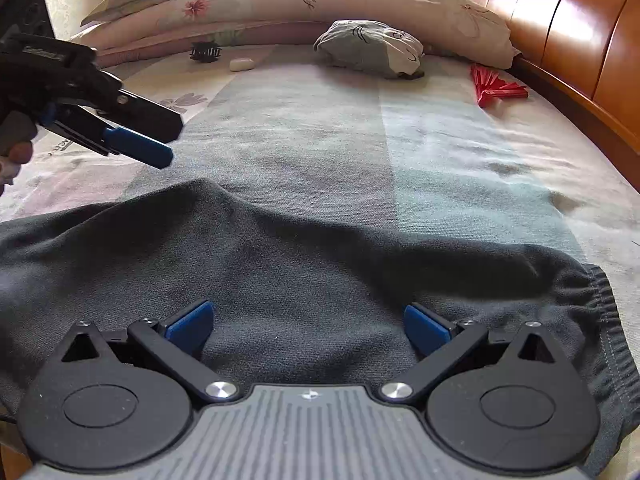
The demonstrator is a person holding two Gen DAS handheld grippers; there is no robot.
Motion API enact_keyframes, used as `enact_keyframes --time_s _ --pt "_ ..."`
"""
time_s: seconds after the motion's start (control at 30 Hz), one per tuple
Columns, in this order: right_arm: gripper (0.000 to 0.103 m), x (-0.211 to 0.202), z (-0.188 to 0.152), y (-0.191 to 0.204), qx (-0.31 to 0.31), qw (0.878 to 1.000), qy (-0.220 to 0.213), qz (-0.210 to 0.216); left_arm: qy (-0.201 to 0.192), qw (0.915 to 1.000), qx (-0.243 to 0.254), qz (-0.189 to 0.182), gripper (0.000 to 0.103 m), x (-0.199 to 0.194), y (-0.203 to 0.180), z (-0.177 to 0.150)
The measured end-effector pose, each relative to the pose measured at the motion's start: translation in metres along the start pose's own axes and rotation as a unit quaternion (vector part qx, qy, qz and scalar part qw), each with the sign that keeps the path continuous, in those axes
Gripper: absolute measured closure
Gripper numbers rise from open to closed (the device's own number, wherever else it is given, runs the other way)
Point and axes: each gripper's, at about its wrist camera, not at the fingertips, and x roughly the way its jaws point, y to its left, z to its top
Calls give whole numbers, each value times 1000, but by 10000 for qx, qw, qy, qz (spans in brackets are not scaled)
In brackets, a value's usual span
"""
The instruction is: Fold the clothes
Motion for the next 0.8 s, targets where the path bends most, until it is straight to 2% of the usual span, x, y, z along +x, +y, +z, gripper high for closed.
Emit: enact_keyframes --time_s 0.07,0.1,0.13,0.17,0.27,0.37,0.47,0.63,0.73,0.8 --pt "0 -3 -1 0 -4 10000 0 -18 -213 9975 511 447 45 -14 -12 -8" --pt "0 -4 -2 0 1 10000 -2 -28 -277 9935 792 768 48 -20 -17 -12" --pt "0 -6 -3 0 4 10000 -4 -36 -310 9887 1022 1049 60 -25 -20 -15" --pt "0 -7 -4 0 6 10000 -4 -41 -337 9830 1237 1313 64 -29 -22 -19" --pt "0 -11 -6 0 6 10000 -2 -60 -305 9699 1659 1757 64 -36 -21 -31" --pt "0 -13 -7 0 7 10000 4 -81 -98 9598 2067 1898 64 -33 -25 -43" --pt "0 -13 -6 2 -9 9999 14 -114 138 9440 2577 2055 72 -22 -33 -54" --pt "0 -12 -7 4 -32 9999 34 -144 364 9191 3352 2039 73 -5 -48 -68" --pt "0 -10 -7 4 -35 9999 48 -142 588 9089 3626 1973 75 8 -52 -70" --pt "0 -9 -7 5 -38 9999 45 -139 625 9104 3629 1885 90 12 -53 -70"
